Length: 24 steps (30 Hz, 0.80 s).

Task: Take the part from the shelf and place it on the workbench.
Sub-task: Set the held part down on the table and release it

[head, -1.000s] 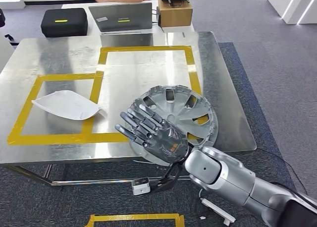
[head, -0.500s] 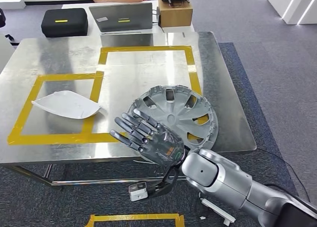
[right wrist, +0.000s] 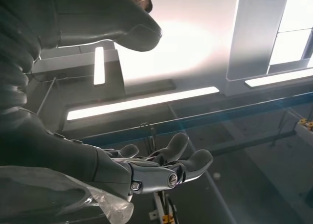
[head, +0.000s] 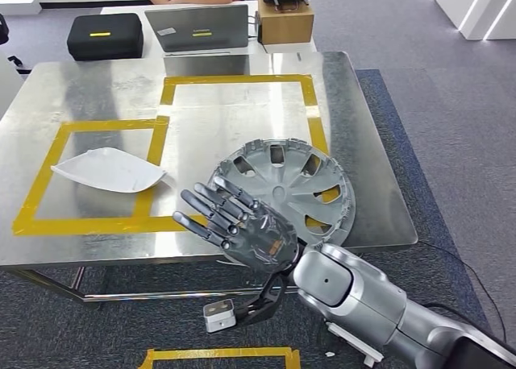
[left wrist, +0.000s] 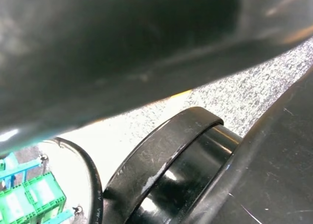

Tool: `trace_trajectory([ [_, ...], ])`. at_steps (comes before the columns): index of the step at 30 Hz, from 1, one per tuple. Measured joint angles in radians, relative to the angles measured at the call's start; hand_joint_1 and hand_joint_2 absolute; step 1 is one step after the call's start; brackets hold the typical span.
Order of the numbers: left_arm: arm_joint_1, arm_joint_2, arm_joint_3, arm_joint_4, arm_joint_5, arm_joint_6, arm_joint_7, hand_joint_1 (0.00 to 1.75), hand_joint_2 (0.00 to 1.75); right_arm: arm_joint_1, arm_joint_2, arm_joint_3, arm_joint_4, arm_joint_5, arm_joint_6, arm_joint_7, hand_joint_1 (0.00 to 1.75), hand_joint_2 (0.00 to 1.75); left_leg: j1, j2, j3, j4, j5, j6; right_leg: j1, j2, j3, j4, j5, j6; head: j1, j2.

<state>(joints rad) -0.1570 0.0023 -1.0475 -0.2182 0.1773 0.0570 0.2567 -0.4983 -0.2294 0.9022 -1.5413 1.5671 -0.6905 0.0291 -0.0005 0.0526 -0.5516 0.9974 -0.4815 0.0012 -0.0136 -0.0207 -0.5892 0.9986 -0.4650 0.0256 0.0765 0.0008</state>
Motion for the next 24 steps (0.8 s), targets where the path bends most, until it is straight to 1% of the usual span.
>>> trace_trajectory([
  [4,0.000,0.000,0.000,0.000,0.000,0.008,0.001,0.00,0.00,0.007,-0.003,-0.005,-0.009,0.000,0.000,0.011,0.00,1.75,-0.001,0.000,-0.002,0.006,-0.003,0.005,-0.001,0.000,0.000,0.000,0.002,0.002,0.000,0.000],
  [7,0.000,0.000,0.000,0.000,0.000,0.015,0.002,0.00,0.00,0.012,-0.004,-0.006,-0.010,0.000,0.000,0.018,0.00,1.75,-0.002,0.000,-0.006,0.012,-0.005,0.011,-0.002,0.000,0.000,-0.001,0.004,0.007,0.000,0.000],
  [9,0.000,-0.001,0.000,0.000,0.000,0.015,0.002,0.00,0.00,0.013,-0.004,-0.006,-0.012,0.000,0.000,0.023,0.00,1.75,0.000,0.000,-0.007,0.008,0.002,0.020,-0.002,0.000,0.000,-0.003,0.008,0.015,0.000,0.000],
  [10,0.000,-0.002,0.000,0.000,0.000,0.016,0.003,0.00,0.00,0.014,-0.005,-0.006,-0.013,0.000,0.000,0.025,0.00,1.75,0.002,0.002,-0.006,0.001,0.010,0.026,-0.002,0.002,-0.003,0.000,0.002,0.019,0.000,0.000],
  [11,-0.001,-0.003,0.000,0.000,0.000,0.016,0.004,0.00,0.00,0.015,-0.007,-0.007,-0.014,0.000,-0.001,0.027,0.00,1.75,0.005,0.003,-0.007,-0.007,0.018,0.032,-0.002,0.006,-0.012,0.018,-0.016,0.023,0.001,0.000],
  [12,-0.002,-0.004,0.000,0.000,0.000,0.016,0.005,0.00,0.00,0.015,-0.008,-0.007,-0.014,0.000,-0.001,0.029,0.00,1.75,0.007,0.004,-0.008,-0.013,0.025,0.037,-0.003,0.011,-0.029,0.056,-0.047,0.025,0.002,0.000],
  [13,-0.002,-0.005,0.000,0.000,0.001,0.016,0.005,0.00,0.00,0.018,-0.010,-0.007,-0.014,0.000,-0.001,0.032,0.00,1.75,0.007,0.005,-0.012,-0.015,0.029,0.040,-0.003,0.015,-0.051,0.113,-0.084,0.027,0.002,0.000],
  [14,-0.001,-0.006,0.000,0.000,0.001,0.017,0.006,0.00,0.00,0.020,-0.012,-0.007,-0.014,0.000,-0.002,0.034,0.00,1.75,0.007,0.005,-0.018,-0.014,0.032,0.041,-0.004,0.017,-0.075,0.181,-0.121,0.030,0.002,0.000],
  [15,0.000,-0.007,0.000,0.000,0.001,0.017,0.006,0.00,0.00,0.024,-0.013,-0.007,-0.014,0.000,-0.002,0.037,0.00,1.75,0.007,0.005,-0.023,-0.013,0.034,0.041,-0.004,0.018,-0.095,0.238,-0.144,0.032,0.002,0.000],
  [16,0.001,-0.007,0.000,0.000,0.001,0.017,0.007,0.00,0.00,0.028,-0.014,-0.007,-0.014,0.000,-0.002,0.039,0.00,1.75,0.007,0.005,-0.028,-0.012,0.037,0.040,-0.005,0.018,-0.100,0.266,-0.150,0.035,0.002,0.000],
  [17,0.001,-0.007,0.000,0.000,0.001,0.018,0.007,0.00,0.00,0.030,-0.015,-0.007,-0.013,0.000,-0.002,0.041,0.00,1.75,0.008,0.005,-0.033,-0.009,0.040,0.037,-0.007,0.017,-0.089,0.257,-0.137,0.037,0.002,0.000],
  [18,0.002,-0.007,0.000,0.000,0.001,0.020,0.008,0.00,0.00,0.031,-0.016,-0.007,-0.013,0.000,-0.002,0.043,0.00,1.75,0.009,0.005,-0.038,-0.006,0.042,0.035,-0.009,0.016,-0.057,0.208,-0.110,0.039,0.003,0.000],
  [19,0.001,-0.007,0.000,0.000,0.001,0.021,0.008,0.00,0.00,0.030,-0.017,-0.007,-0.013,0.000,-0.002,0.045,0.00,1.75,0.010,0.005,-0.043,-0.001,0.044,0.030,-0.011,0.011,-0.014,0.135,-0.085,0.042,0.003,0.000],
  [20,0.001,-0.007,0.000,0.000,0.001,0.023,0.009,0.00,0.00,0.029,-0.017,-0.007,-0.012,0.000,-0.002,0.047,0.00,1.75,0.010,0.004,-0.049,0.004,0.046,0.025,-0.012,0.006,0.025,0.070,-0.065,0.042,0.004,0.000],
  [21,0.000,-0.007,0.000,0.001,0.001,0.024,0.009,0.00,0.00,0.029,-0.017,-0.007,-0.012,0.000,-0.002,0.048,0.00,1.75,0.008,0.004,-0.054,0.009,0.049,0.019,-0.011,0.003,0.052,0.025,-0.054,0.040,0.005,0.000],
  [22,0.000,-0.006,0.000,0.001,0.002,0.026,0.009,0.00,0.00,0.028,-0.017,-0.007,-0.012,0.000,-0.002,0.049,0.00,1.75,0.006,0.004,-0.058,0.013,0.052,0.012,-0.010,0.002,0.063,0.004,-0.054,0.035,0.004,0.000],
  [24,0.000,-0.006,0.001,0.001,0.002,0.028,0.009,0.00,0.00,0.029,-0.018,-0.007,-0.010,0.001,-0.003,0.049,0.00,1.75,0.005,0.004,-0.063,0.016,0.060,-0.001,-0.008,0.008,0.055,0.008,-0.049,0.018,0.004,0.000],
])
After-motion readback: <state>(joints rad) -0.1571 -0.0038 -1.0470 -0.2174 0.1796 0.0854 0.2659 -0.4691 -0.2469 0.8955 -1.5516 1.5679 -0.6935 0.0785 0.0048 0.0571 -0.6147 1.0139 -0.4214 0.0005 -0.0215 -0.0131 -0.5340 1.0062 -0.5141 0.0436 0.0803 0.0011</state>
